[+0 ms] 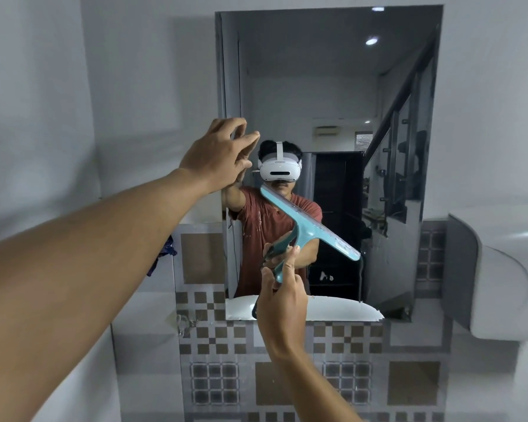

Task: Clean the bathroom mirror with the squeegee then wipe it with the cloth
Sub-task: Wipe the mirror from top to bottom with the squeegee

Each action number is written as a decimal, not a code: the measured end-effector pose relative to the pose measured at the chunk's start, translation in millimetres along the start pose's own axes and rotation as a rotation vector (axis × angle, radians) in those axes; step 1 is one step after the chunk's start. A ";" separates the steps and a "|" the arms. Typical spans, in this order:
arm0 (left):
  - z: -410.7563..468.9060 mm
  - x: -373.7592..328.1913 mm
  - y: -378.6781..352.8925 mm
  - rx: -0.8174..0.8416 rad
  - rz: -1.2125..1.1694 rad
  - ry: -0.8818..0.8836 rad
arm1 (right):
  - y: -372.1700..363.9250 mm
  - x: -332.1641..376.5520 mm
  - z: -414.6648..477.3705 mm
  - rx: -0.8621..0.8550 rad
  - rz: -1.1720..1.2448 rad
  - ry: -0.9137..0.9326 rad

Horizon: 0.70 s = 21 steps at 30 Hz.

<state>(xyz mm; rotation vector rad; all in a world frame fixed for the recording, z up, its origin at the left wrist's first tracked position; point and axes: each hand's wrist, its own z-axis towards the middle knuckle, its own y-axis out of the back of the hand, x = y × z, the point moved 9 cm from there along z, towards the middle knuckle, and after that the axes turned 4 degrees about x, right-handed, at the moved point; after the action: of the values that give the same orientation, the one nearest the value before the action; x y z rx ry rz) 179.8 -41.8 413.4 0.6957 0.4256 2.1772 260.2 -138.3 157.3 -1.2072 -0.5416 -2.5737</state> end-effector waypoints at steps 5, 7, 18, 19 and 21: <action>0.0 0.7 2.4 0.024 -0.008 0.006 | -7.1 6.0 1.3 0.049 -0.089 0.058; 0.0 0.3 1.8 0.031 -0.007 0.013 | -9.8 8.0 2.7 0.065 -0.134 0.068; 0.3 3.5 -5.9 0.006 0.009 0.024 | 15.3 8.7 4.1 0.099 -0.345 0.233; 0.4 3.8 -6.1 0.004 0.013 0.025 | 16.3 9.3 2.5 0.112 -0.396 0.262; 0.5 3.6 -6.3 0.007 0.018 0.025 | 19.0 8.9 1.1 0.130 -0.461 0.301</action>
<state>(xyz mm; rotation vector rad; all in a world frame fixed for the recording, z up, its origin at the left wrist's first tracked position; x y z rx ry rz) 181.9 -35.0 411.8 0.6787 0.4417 2.2043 262.4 -155.5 169.2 -0.6925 -0.9942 -2.9597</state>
